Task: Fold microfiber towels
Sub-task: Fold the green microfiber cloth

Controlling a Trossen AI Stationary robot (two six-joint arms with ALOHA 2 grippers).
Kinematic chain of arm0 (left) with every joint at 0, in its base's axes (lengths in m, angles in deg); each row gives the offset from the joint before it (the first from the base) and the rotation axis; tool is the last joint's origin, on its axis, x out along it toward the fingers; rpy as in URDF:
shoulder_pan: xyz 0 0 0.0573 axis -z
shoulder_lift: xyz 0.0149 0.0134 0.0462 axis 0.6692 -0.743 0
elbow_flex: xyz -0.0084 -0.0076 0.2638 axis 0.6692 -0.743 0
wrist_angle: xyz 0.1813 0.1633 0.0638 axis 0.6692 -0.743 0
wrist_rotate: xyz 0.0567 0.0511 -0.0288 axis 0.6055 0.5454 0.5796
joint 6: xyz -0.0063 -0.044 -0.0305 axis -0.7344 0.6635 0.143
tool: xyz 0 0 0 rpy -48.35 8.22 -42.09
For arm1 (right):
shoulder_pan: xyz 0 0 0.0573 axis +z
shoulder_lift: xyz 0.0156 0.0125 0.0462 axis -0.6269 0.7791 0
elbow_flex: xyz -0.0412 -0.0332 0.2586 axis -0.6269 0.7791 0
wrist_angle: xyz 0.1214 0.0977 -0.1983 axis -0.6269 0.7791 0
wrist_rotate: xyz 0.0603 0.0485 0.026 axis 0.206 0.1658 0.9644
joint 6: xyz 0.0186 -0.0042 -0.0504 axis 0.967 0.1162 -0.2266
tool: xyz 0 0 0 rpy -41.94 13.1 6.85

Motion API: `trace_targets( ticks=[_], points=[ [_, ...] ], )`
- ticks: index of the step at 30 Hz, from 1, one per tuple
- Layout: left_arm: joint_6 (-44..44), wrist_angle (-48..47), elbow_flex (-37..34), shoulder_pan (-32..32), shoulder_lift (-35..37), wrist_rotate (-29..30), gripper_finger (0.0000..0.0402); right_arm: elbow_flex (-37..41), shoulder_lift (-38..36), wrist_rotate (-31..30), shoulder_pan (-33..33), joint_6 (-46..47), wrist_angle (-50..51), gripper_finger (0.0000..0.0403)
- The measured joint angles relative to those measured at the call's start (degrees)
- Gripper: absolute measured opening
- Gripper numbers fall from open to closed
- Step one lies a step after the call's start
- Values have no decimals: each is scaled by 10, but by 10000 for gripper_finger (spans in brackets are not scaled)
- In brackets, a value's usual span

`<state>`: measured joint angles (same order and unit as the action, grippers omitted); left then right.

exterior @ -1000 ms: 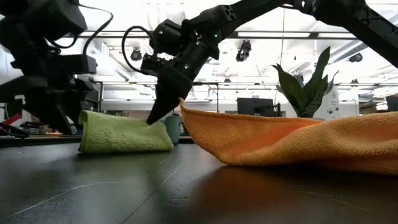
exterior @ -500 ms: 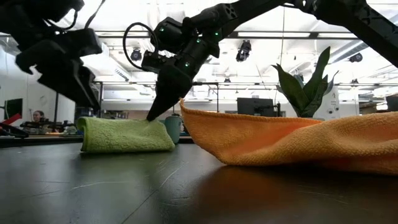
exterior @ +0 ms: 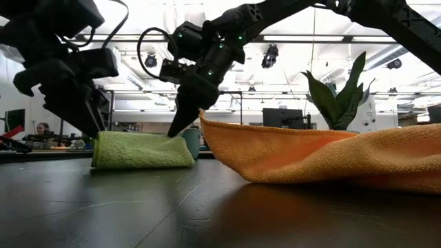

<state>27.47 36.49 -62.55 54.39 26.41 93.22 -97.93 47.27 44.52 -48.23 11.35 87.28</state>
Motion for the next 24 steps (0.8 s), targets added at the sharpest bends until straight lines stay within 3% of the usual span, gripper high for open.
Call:
trace_targets(
  ticks=[7,24],
  points=[
    [-15,-1,0,-1,-26,96,8,11,0,0,0,-8,0,9],
    [5,40,-14,-38,-119,143,1,21,0,0,5,-41,16,9]
  ],
)
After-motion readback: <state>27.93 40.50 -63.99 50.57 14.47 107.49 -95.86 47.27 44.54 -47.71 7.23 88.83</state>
